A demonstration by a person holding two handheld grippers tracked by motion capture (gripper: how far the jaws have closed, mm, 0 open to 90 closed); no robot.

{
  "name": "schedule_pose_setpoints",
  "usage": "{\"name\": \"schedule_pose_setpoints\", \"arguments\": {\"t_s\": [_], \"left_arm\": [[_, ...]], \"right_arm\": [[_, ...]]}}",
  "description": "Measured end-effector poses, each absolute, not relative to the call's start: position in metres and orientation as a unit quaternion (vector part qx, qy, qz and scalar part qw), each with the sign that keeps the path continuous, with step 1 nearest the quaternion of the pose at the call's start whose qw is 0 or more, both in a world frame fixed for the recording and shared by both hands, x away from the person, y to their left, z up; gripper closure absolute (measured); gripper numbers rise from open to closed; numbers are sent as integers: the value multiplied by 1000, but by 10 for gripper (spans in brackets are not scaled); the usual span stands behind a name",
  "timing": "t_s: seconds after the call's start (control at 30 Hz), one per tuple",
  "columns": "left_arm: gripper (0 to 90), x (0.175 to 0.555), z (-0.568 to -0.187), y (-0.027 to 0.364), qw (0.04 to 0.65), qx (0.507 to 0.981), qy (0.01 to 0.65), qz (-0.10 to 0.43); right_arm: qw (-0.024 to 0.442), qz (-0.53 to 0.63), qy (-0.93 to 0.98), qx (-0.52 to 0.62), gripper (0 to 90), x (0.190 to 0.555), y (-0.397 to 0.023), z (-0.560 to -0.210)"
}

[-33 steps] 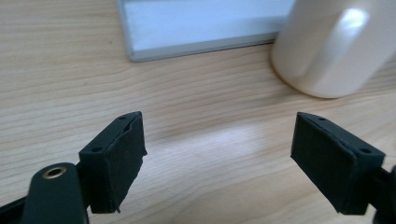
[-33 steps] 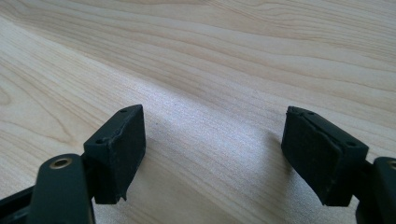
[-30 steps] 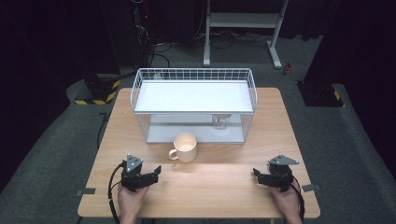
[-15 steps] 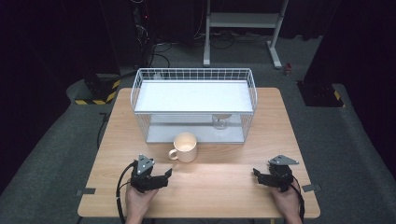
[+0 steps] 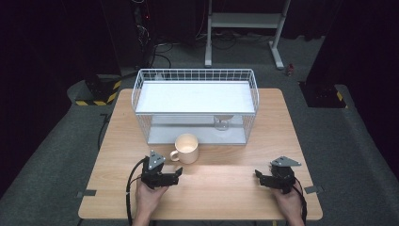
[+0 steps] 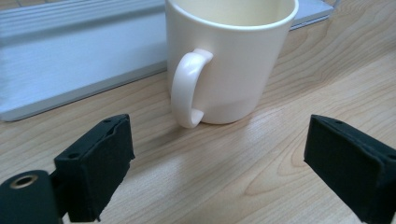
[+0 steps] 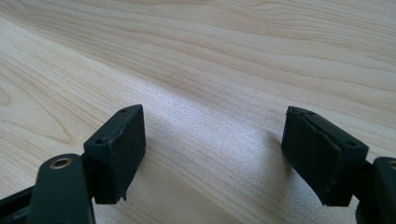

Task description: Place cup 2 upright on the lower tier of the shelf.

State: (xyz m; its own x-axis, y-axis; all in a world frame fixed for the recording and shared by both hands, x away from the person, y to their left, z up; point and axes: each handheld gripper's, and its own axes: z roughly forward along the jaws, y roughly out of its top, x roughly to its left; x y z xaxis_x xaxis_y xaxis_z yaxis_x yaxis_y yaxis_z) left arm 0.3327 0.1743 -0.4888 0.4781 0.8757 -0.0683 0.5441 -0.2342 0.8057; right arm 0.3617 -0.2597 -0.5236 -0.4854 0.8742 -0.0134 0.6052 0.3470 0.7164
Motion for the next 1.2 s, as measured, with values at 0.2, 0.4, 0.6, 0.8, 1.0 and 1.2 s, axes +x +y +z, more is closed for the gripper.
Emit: {"name": "schedule_pose_setpoints", "arguments": {"t_s": [0.2,0.4,0.6,0.8,1.0,1.2], "left_arm": [[65,339,-488,169,397,765,461,213],[64,348,-485,163,394,770,456,211],[62,358,-485,158,399,767,459,203],[38,368,-485,158,415,757,473,177],[38,375,-481,152,403,768,463,185],[41,383,-481,146,401,770,462,184]], "right_arm": [[203,332,796,465,219,362,-260,-524],[202,331,796,465,219,362,-260,-524],[203,332,795,465,219,362,-260,-524],[203,332,795,465,220,362,-260,-524],[203,332,795,465,219,362,-260,-524],[203,332,795,465,219,362,-260,-524]]}}
